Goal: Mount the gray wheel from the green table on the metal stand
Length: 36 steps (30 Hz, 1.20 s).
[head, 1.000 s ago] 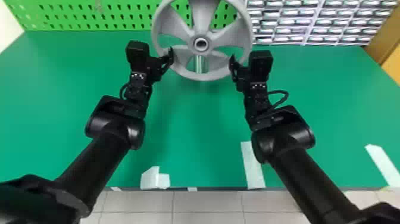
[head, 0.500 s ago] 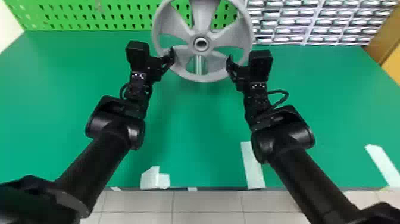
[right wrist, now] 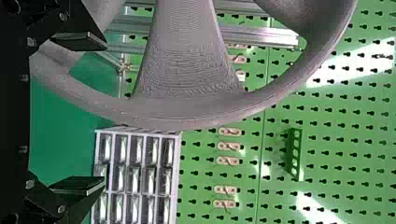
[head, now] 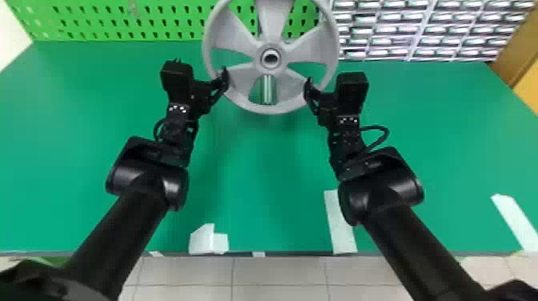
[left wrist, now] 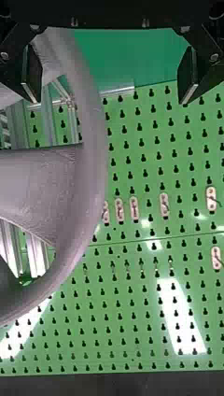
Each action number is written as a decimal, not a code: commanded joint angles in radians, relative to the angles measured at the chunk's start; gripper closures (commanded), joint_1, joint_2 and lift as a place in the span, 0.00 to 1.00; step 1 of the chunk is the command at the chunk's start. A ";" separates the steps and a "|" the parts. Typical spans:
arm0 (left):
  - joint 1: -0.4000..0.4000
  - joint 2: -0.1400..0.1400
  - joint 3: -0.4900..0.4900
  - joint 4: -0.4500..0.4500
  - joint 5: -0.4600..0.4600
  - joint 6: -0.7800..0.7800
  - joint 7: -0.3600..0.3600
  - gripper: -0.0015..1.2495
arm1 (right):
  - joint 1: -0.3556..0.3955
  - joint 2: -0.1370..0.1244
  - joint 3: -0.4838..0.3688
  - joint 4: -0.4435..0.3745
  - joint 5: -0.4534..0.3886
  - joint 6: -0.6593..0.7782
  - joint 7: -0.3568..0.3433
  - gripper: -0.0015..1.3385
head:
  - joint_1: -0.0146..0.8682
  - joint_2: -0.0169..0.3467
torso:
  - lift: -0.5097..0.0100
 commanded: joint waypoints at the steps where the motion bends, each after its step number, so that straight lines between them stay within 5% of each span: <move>1: 0.044 0.011 0.020 -0.062 0.000 0.021 -0.001 0.14 | 0.017 -0.005 0.000 -0.026 -0.003 -0.001 0.000 0.19 | 1.00 0.19 | 0.79; 36: 0.227 0.031 0.069 -0.300 0.023 0.071 -0.023 0.14 | 0.097 -0.023 0.023 -0.148 -0.006 -0.004 0.003 0.18 | 1.00 0.19 | 0.79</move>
